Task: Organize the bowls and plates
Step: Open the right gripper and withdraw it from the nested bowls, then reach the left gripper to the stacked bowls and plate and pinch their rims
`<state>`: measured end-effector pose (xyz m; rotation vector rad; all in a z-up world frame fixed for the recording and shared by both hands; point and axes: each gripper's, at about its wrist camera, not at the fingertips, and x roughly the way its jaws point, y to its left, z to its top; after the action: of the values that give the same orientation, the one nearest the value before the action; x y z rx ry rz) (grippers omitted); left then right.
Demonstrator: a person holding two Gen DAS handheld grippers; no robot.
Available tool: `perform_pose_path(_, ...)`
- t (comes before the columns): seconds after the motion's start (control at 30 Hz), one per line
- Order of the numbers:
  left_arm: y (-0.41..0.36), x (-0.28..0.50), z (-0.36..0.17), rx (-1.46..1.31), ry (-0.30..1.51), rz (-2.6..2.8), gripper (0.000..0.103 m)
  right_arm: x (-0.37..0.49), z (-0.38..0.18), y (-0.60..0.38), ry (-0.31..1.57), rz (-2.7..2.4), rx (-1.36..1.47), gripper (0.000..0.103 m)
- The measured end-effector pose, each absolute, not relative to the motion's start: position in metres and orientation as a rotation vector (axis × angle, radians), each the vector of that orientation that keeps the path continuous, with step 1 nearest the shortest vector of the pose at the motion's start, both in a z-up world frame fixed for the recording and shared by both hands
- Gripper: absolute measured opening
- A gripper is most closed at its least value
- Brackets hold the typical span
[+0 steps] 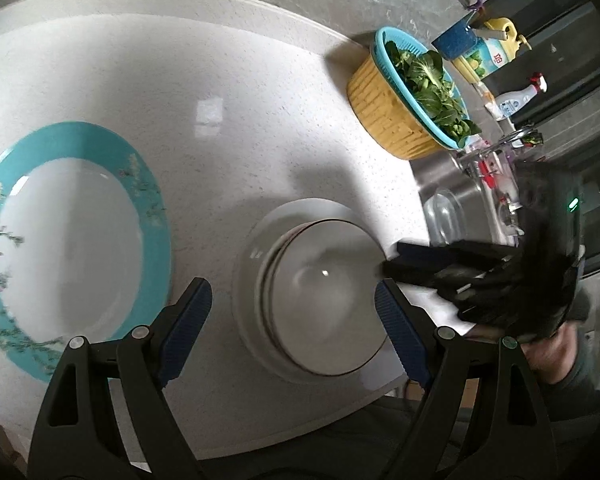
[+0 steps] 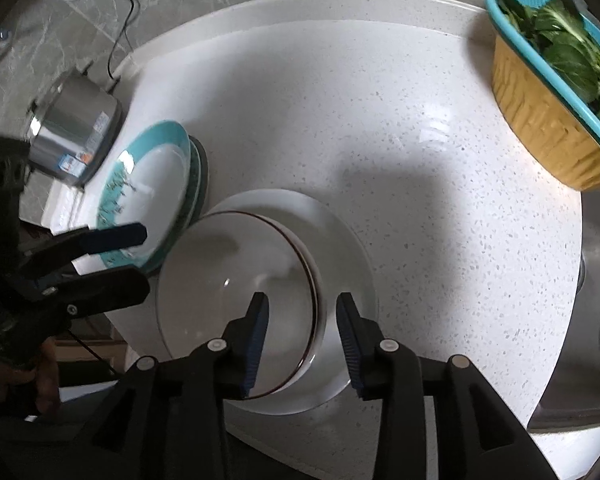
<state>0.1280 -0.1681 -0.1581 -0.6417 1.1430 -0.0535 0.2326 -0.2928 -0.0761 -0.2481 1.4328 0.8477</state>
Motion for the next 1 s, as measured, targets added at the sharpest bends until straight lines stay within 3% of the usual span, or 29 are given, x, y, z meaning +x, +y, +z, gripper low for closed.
perform_pose_path(0.07, -0.168, 0.121, -0.155, -0.618, 1.137, -0.051, 0.083, 0.242, -0.060, -0.310, 1.378, 0.842, -0.191, 0.062)
perform_pose_path(0.1, -0.168, 0.117, -0.153, -0.607, 1.134, -0.051, 0.083, 0.247, -0.053, -0.318, 1.350, 0.835, -0.171, 0.064)
perform_pose_path(0.37, -0.168, 0.088, -0.164, -0.614, 1.149, 0.027, 0.081, 0.269, -0.073, -0.365, 1.369, 0.767, -0.182, 0.064)
perform_pose_path(0.57, -0.178, 0.076, -0.173, -0.623, 1.165, 0.065, 0.076, 0.264, -0.094, -0.357, 1.415, 0.801, -0.229, 0.063)
perform_pose_path(1.0, -0.185, 0.035, -0.196, -0.697, 1.199, 0.096, 0.076, 0.272, -0.114, -0.342, 1.447, 0.845, -0.330, 0.063)
